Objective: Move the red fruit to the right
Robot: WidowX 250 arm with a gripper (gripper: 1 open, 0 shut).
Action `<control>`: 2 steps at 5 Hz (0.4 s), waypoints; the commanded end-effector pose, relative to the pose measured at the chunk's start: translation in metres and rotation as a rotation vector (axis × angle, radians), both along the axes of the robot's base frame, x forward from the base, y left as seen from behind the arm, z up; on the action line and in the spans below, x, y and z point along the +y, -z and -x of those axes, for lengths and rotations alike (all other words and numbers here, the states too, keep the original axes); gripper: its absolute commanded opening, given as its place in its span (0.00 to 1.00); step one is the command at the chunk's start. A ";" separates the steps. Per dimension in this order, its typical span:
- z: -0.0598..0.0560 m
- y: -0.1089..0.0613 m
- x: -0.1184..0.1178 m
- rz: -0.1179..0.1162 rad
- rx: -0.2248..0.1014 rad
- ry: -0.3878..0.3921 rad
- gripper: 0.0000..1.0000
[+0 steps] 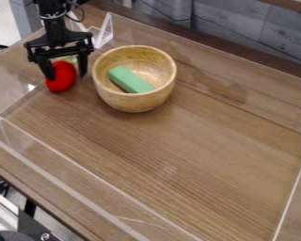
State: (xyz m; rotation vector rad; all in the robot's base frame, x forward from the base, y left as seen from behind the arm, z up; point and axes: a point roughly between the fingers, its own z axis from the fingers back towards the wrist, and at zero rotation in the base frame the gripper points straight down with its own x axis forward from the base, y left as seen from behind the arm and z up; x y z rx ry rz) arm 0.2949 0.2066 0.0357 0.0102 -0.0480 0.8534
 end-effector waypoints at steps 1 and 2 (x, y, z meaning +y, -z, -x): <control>0.001 -0.020 0.016 -0.020 -0.027 0.055 1.00; 0.003 -0.029 0.017 -0.013 -0.021 0.117 1.00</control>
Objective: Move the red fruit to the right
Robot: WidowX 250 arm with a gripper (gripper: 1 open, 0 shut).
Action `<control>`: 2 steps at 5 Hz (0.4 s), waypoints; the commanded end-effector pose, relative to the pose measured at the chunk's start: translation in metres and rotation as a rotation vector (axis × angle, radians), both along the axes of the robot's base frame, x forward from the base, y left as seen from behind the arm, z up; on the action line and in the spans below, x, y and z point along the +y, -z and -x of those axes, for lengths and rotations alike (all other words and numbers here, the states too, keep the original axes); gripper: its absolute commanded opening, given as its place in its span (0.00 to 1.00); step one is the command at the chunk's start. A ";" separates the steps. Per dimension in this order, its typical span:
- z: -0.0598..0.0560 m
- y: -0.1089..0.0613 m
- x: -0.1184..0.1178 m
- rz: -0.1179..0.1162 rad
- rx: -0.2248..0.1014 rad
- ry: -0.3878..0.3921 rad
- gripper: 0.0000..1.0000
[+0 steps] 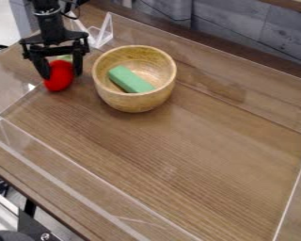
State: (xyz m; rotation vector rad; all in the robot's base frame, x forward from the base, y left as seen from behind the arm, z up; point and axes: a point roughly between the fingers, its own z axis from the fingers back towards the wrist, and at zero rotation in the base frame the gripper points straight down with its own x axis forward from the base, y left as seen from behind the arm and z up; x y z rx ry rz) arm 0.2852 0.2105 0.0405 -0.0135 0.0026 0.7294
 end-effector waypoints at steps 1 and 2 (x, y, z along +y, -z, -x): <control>-0.007 -0.020 0.011 -0.040 -0.053 -0.017 0.00; -0.008 -0.016 0.009 -0.036 -0.046 -0.015 1.00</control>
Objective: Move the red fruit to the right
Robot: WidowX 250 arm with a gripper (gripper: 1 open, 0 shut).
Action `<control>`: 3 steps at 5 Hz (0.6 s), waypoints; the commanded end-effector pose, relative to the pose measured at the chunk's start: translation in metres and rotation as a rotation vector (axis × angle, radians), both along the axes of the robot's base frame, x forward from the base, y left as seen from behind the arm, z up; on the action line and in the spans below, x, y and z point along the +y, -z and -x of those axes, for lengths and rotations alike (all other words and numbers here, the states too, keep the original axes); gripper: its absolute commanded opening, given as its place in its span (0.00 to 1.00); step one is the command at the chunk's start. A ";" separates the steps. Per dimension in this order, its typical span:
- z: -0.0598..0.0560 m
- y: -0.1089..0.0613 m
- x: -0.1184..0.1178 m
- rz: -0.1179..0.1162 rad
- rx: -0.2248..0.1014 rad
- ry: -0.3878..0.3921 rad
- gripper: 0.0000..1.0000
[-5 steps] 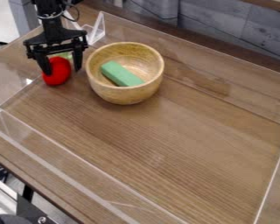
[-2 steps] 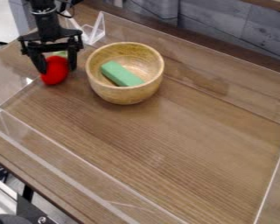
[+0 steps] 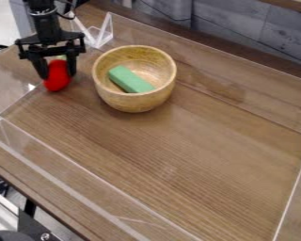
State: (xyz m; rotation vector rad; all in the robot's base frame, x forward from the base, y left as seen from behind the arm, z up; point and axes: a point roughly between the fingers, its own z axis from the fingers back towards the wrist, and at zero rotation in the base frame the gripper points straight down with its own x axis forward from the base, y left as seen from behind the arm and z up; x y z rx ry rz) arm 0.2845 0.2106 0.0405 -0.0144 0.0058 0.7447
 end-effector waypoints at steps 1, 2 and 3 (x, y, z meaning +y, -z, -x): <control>-0.011 -0.005 0.007 -0.035 -0.040 -0.038 1.00; -0.014 0.004 0.005 -0.029 -0.037 -0.074 1.00; -0.012 0.003 0.000 -0.017 -0.034 -0.045 1.00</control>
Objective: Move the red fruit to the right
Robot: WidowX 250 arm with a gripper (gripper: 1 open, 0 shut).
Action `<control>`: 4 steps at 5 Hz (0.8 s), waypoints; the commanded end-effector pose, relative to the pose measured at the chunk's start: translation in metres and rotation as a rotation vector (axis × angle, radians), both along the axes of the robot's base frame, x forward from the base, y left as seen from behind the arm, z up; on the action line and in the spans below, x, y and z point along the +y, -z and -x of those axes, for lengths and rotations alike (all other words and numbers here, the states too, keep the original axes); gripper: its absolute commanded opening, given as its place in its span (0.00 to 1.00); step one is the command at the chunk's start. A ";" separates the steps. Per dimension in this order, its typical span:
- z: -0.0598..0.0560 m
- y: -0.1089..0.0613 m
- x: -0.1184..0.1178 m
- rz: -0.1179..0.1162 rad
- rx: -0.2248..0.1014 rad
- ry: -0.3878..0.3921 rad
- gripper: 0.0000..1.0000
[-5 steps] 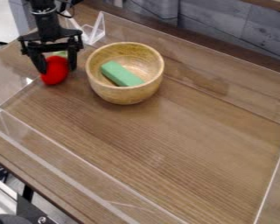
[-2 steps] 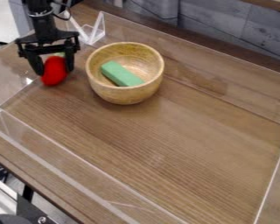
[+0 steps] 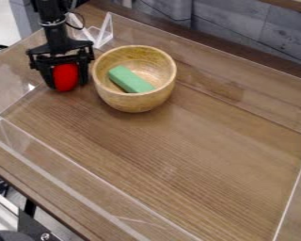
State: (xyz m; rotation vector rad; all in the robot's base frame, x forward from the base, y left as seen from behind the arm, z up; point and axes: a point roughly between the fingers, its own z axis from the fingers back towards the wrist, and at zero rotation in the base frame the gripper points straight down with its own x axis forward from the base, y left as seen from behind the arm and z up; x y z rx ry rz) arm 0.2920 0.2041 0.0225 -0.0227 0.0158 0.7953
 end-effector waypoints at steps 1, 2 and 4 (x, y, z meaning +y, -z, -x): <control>-0.008 -0.033 -0.009 -0.005 -0.065 0.055 0.00; -0.013 -0.059 -0.013 0.027 -0.104 0.044 0.00; -0.032 -0.108 -0.029 0.102 -0.169 0.121 0.00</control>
